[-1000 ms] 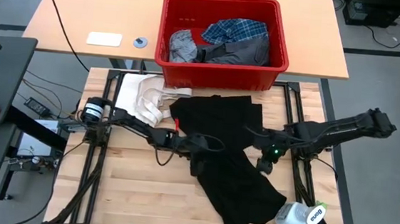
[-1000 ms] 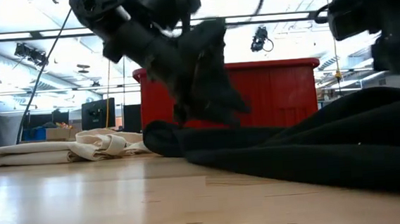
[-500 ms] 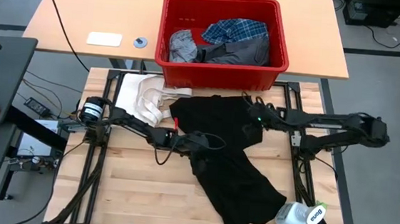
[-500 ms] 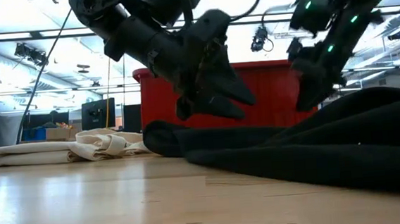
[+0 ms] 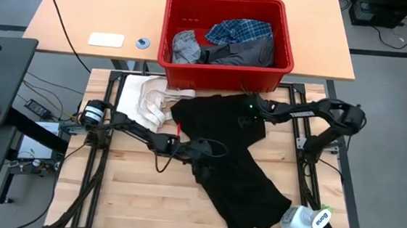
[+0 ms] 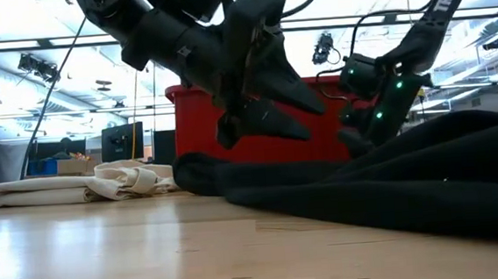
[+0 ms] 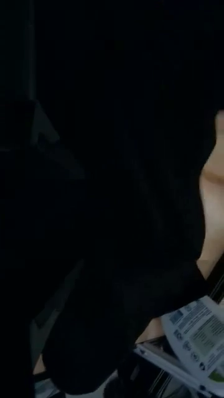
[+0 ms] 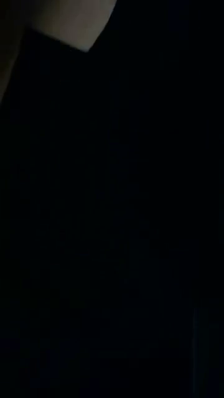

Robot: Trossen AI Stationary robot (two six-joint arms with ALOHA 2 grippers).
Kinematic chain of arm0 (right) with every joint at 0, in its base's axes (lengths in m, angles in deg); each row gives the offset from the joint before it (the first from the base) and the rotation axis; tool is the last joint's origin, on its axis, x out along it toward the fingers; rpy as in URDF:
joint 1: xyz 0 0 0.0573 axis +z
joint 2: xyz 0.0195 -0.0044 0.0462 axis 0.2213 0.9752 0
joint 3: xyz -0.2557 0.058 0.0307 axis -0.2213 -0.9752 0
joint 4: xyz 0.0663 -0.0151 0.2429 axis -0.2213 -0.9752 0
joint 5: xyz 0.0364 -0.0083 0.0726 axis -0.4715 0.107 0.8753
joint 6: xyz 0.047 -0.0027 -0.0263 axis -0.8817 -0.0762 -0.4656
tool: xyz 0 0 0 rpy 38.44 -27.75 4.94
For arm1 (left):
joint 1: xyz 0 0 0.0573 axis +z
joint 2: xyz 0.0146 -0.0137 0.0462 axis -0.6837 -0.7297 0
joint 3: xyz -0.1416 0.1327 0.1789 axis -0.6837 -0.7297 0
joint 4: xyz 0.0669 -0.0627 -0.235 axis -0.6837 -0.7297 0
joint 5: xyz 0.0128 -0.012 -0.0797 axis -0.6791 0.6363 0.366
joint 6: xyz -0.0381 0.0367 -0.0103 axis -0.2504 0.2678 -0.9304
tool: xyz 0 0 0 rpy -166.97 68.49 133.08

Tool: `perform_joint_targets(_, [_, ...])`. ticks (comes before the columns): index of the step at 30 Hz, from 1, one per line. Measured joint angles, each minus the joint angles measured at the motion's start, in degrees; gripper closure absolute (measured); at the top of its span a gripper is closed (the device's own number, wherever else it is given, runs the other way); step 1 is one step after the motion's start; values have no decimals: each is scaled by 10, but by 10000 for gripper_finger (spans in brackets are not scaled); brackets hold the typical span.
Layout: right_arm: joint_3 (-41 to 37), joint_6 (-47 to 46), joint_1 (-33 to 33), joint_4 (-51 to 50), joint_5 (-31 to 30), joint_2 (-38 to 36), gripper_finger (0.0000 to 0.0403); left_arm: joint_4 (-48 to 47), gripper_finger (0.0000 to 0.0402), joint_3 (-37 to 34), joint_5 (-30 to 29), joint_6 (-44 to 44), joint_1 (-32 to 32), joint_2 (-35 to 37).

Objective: Fold Laundry from Bin
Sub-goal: Fold the black shirt

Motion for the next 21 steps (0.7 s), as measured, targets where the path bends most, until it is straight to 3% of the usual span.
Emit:
perform_joint_targets(6, [18,47,-44,80,-26,44,192,-1,193,0,1,-5,-13,0])
perform_joint_targets(10, [57,77,-62,62,-13,23,199,0,193,0,3,-5,-13,0])
perform_joint_targets(15, [121,77,-52,-90,17,-65,204,9,193,0,3,-6,-12,2])
perform_joint_targets(21, [146,53,28,-318,141,-176,204,53,193,0,3,-15,-12,9])
